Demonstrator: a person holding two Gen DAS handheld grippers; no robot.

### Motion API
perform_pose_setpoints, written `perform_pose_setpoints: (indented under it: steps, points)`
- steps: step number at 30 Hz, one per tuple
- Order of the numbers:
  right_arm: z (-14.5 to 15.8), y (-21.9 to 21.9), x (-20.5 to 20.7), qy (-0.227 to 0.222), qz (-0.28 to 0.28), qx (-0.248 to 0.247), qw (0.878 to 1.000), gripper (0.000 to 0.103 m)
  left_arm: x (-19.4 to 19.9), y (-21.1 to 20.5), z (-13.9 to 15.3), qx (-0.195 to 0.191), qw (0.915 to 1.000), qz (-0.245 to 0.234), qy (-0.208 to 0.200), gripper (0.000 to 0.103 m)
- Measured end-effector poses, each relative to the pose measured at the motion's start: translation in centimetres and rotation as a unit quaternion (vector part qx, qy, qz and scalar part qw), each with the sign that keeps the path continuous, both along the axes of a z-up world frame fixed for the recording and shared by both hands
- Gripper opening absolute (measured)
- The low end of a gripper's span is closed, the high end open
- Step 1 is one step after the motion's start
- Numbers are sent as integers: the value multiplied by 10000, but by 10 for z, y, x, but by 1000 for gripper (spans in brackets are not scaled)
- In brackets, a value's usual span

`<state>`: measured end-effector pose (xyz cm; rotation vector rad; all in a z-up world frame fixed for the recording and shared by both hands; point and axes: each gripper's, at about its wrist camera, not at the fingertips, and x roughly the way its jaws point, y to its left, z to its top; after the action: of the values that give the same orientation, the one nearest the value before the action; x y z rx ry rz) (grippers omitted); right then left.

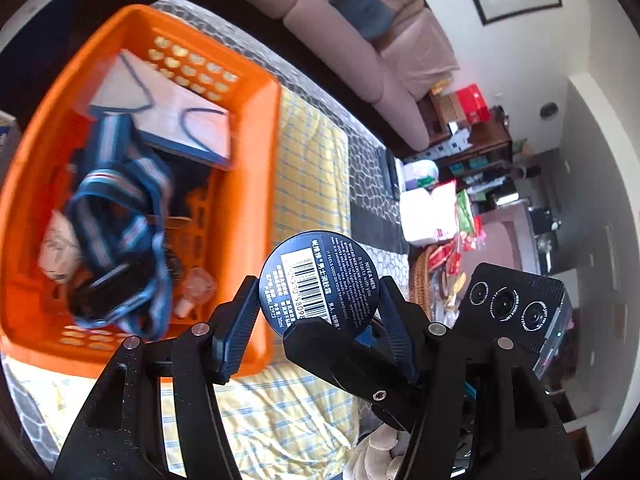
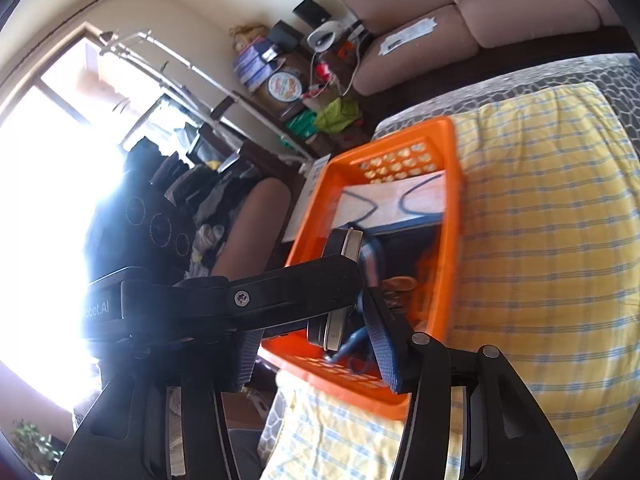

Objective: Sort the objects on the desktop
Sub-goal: 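Carry the tin over the orange basket with the left gripper, then open the left gripper to drop the tin into the basket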

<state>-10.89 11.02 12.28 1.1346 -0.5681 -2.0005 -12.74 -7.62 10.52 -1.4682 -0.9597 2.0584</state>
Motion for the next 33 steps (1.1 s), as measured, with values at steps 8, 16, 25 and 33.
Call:
perform_pose_setpoints:
  steps: [8, 16, 25, 33]
  points:
    - [-32, -72, 1, -279, 391, 400, 9980, 52, 11, -62, -47, -67, 9988, 351, -332, 57]
    - [-60, -98, -3, -435, 501, 773, 9948, 52, 4, -73, -71, -335, 9980, 347, -405, 57]
    - [-72, -94, -21, -524, 243, 1126, 9920, 52, -18, -59, -66, -1597, 9867, 253, -185, 57]
    - [-74, -95, -25, -511, 173, 1300, 9900, 52, -5, -70, -53, -1672, 9850, 417, -68, 82]
